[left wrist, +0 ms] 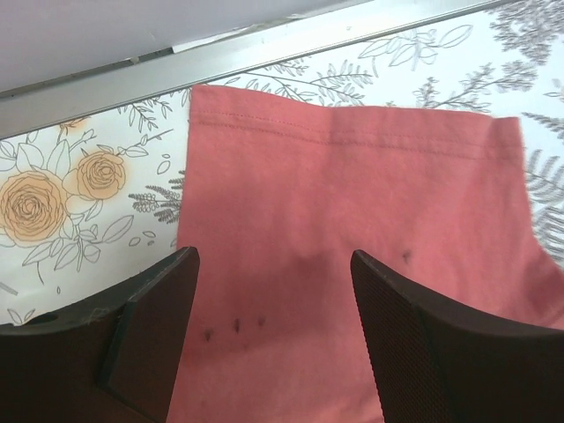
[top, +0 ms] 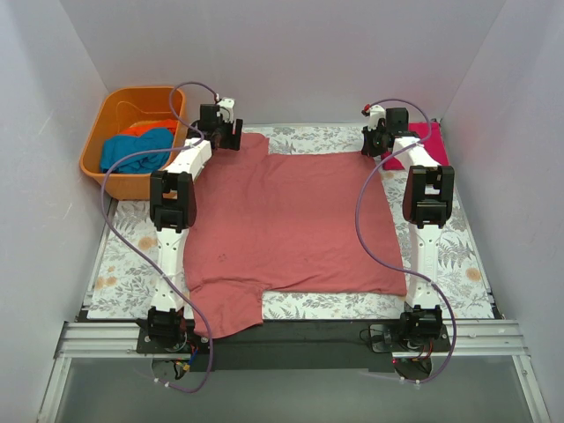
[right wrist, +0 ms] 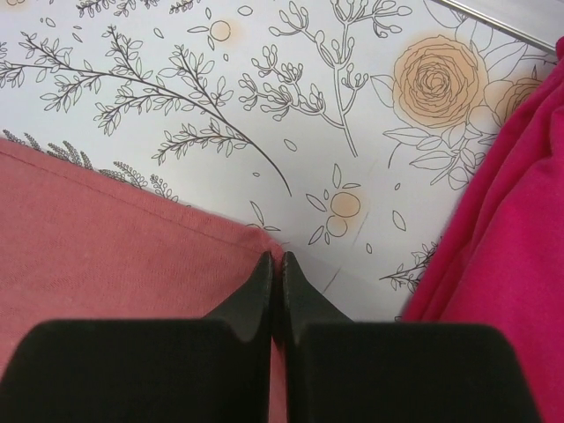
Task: Fold and stack the t-shirts
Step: Fold the tshirt
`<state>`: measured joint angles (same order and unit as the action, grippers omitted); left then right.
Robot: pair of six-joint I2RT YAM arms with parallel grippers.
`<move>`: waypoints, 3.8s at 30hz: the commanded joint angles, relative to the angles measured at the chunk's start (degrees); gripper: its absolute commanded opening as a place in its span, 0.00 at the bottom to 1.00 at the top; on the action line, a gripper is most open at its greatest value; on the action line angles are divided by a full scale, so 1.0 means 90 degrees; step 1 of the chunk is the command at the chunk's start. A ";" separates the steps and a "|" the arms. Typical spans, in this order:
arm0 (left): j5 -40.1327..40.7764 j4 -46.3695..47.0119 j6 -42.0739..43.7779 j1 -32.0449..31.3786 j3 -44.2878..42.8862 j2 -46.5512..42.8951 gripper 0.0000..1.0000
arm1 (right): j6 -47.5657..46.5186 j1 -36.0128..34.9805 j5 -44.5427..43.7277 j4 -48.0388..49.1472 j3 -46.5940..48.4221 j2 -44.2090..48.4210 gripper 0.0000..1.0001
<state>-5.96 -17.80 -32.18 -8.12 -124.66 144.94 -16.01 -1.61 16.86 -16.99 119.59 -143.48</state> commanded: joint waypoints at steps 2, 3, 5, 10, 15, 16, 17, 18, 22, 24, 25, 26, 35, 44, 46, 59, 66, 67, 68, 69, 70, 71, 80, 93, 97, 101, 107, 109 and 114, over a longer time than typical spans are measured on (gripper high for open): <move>0.0504 0.0327 0.0207 -0.0026 -0.0357 0.0145 0.68 | -0.0037 0.0012 -0.0106 -0.0446 -0.0065 -0.0093 0.01; 0.0573 0.0395 0.0207 -0.0026 -0.0367 0.0213 0.67 | -0.0037 0.0012 -0.0096 -0.0446 -0.0055 -0.0093 0.01; 0.0574 0.0445 0.0334 -0.0026 -0.0368 0.0262 0.66 | -0.0086 0.0012 -0.0067 -0.0446 -0.0085 -0.0044 0.01; 0.0994 0.0503 0.0480 -0.0026 -0.0037 0.0136 0.65 | -0.0135 0.0012 -0.0087 -0.0446 -0.0143 0.0005 0.01; 0.1082 0.0689 0.0588 -0.0016 0.0365 -0.0089 0.64 | -0.0145 0.0012 -0.0077 -0.0446 -0.0143 -0.0005 0.01; 0.1169 0.0689 0.0568 -0.0016 0.0346 -0.0118 0.64 | -0.0135 0.0012 -0.0077 -0.0446 -0.0143 0.0005 0.01; 0.1150 0.0699 0.0510 -0.0006 0.0355 -0.0148 0.63 | -0.0135 0.0012 -0.0077 -0.0446 -0.0143 0.0005 0.01; 0.1092 0.0699 0.0500 0.0004 0.0374 -0.0177 0.63 | -0.0135 0.0012 -0.0086 -0.0446 -0.0143 0.0005 0.01; 0.1169 0.0660 0.0441 0.0004 0.0277 -0.0168 0.61 | -0.0145 0.0012 -0.0067 -0.0446 -0.0143 0.0005 0.01; 0.1131 0.0660 0.0402 0.0033 0.0248 -0.0197 0.58 | -0.0155 0.0012 -0.0057 -0.0446 -0.0143 0.0005 0.01; 0.1111 0.0679 0.0267 0.0052 0.0257 -0.0226 0.56 | -0.0145 0.0022 -0.0057 -0.0446 -0.0143 0.0005 0.01; 0.1034 0.0689 0.0198 0.0082 0.0257 -0.0284 0.55 | -0.0155 0.0013 -0.0048 -0.0446 -0.0143 0.0005 0.01; 0.1238 0.0991 0.0060 0.0082 0.0140 -0.0382 0.50 | -0.0184 0.0012 -0.0008 -0.0446 -0.0153 0.0014 0.01; 0.1414 0.0933 0.0129 0.0092 0.0247 -0.0285 0.49 | -0.0194 0.0012 0.0001 -0.0446 -0.0143 0.0014 0.01; 0.1365 0.0875 0.0061 0.0092 0.0316 -0.0294 0.49 | -0.0194 0.0012 0.0011 -0.0446 -0.0153 0.0014 0.01; 0.1414 -0.0531 -0.0681 0.0160 -0.0132 0.0350 0.49 | -0.0233 0.0003 0.0099 -0.0446 -0.0134 0.0102 0.01; 0.1287 -0.0718 -0.0867 0.0209 -0.0260 0.0467 0.38 | -0.0272 0.0003 0.0148 -0.0446 -0.0124 0.0151 0.01; 0.1267 -0.0650 -0.0896 0.0248 -0.0279 0.0458 0.34 | -0.0291 0.0003 0.0158 -0.0446 -0.0133 0.0171 0.01; 0.1229 -0.0601 -0.0945 0.0277 -0.0280 0.0400 0.29 | -0.0320 0.0003 0.0167 -0.0446 -0.0124 0.0190 0.01; 0.1180 -0.0532 -0.0945 0.0306 -0.0289 0.0380 0.25 | -0.0388 0.0003 0.0187 -0.0446 -0.0133 0.0229 0.01; 0.1170 -0.0377 -0.0936 0.0336 -0.0299 0.0350 0.19 | -0.0428 0.0012 0.0177 -0.0446 -0.0143 0.0258 0.01; 0.1160 -0.0298 -0.0887 0.0345 -0.0309 0.0282 0.10 | -0.0467 0.0003 0.0187 -0.0446 -0.0143 0.0288 0.01; 0.0672 0.0805 -0.0702 0.0375 0.0420 -0.0713 0.00 | -0.0730 0.0012 0.0509 -0.0348 -0.0143 0.0873 0.01; -0.0275 0.2163 -0.0204 0.0414 0.2806 -0.2667 0.00 | -0.1111 0.0061 0.0763 -0.0280 -0.0612 0.1605 0.01; -0.0422 0.2164 -0.0057 0.0433 0.3303 -0.3008 0.00 | -0.1326 0.0100 0.0812 -0.0289 -0.0943 0.1869 0.01; -0.0510 0.2183 0.0158 0.0453 0.3868 -0.3525 0.00 | -0.1512 0.0120 0.0929 -0.0290 -0.1295 0.2240 0.01; -0.0646 0.2280 0.0363 0.0502 0.4806 -0.4267 0.00 | -0.1844 0.0110 0.1192 -0.0435 -0.1938 0.2689 0.01; -0.0695 0.2281 0.0460 0.0502 0.5022 -0.4454 0.00 | -0.1941 0.0120 0.1222 -0.0485 -0.2096 0.2797 0.01; -0.0812 0.2281 0.0587 0.0502 0.5880 -0.5020 0.00 | -0.2176 0.0120 0.1310 -0.0582 -0.2545 0.3071 0.01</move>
<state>-11.86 1.80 -28.91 -3.86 -75.07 105.58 -33.10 -0.75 26.70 -21.23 98.41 -119.17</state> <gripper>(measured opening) 0.018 0.036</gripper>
